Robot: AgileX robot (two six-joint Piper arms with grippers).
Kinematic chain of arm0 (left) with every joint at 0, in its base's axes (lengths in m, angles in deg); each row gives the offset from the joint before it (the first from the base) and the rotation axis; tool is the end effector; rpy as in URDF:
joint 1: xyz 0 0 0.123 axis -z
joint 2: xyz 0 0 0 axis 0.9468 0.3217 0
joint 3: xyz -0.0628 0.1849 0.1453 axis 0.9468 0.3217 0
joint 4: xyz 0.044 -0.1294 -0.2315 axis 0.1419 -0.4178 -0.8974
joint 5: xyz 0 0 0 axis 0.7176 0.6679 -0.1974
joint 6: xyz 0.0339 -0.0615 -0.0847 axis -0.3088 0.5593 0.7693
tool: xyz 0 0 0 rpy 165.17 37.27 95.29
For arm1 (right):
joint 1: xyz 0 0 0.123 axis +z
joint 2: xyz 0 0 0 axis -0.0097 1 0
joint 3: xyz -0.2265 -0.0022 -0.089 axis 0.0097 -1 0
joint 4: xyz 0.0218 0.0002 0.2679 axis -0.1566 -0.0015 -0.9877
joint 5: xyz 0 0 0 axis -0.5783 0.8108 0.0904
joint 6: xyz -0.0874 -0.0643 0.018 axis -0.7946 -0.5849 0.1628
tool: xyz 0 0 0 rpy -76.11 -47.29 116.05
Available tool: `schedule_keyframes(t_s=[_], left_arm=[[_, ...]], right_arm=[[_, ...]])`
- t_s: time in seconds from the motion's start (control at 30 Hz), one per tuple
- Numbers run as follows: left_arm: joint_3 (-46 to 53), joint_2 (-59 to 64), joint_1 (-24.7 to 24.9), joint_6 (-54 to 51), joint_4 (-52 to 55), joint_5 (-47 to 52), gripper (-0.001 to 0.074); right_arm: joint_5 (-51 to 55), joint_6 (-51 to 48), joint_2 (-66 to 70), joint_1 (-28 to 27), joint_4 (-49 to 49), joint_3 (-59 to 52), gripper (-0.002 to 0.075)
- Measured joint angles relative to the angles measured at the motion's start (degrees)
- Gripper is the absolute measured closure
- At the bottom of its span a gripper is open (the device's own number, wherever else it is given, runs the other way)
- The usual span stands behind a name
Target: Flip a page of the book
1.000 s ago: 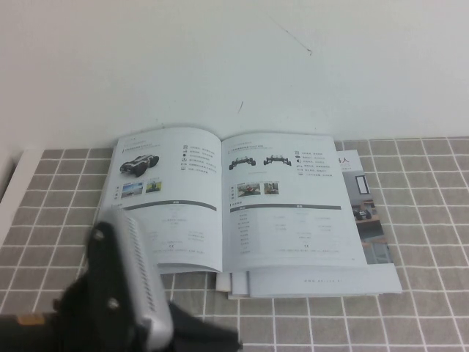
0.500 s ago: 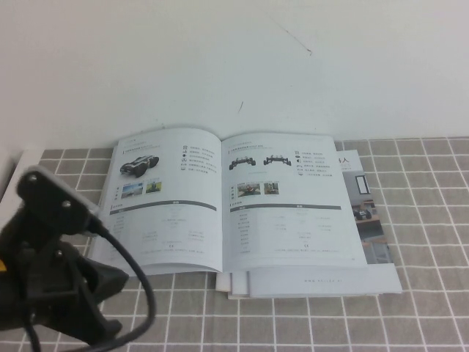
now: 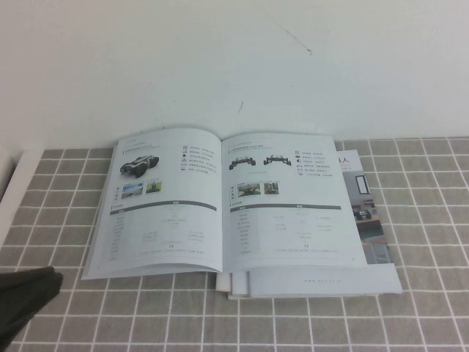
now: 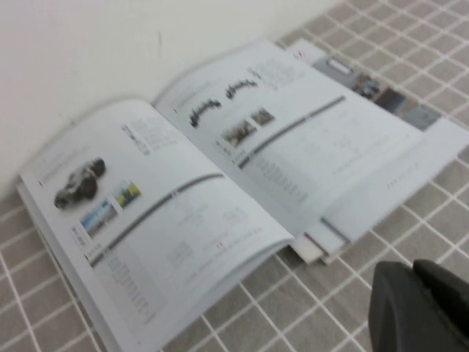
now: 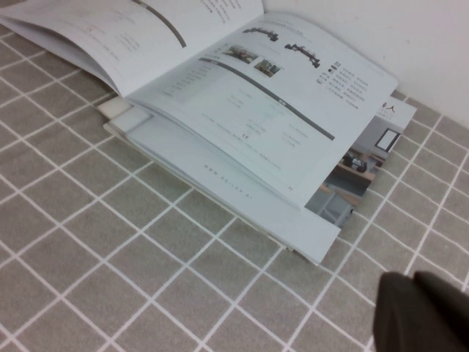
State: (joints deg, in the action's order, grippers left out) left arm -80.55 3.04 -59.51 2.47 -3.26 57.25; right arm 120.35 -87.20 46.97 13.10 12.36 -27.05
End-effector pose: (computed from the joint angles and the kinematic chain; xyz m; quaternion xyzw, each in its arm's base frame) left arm 0.1512 -0.0693 0.3180 0.2557 0.7958 -0.1465 0.5290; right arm 0.1332 0.0560 0.2380 -0.2987 0.7775 0.0552 0.5507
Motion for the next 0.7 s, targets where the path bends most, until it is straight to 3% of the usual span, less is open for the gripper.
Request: schedule_keyframes(t_s=[0.53, 0.7], left_arm=[[0.00, -4.54, 0.00, 0.29, 0.47, -3.36, 0.0737], [0.99, -4.54, -0.10, 6.20, 5.21, -5.80, 0.0737]], right_arm=[[0.00, 0.00, 0.00, 0.00, 0.00, 0.00, 0.0727], [0.10, 0.00, 0.00, 0.00, 0.00, 0.00, 0.0727]])
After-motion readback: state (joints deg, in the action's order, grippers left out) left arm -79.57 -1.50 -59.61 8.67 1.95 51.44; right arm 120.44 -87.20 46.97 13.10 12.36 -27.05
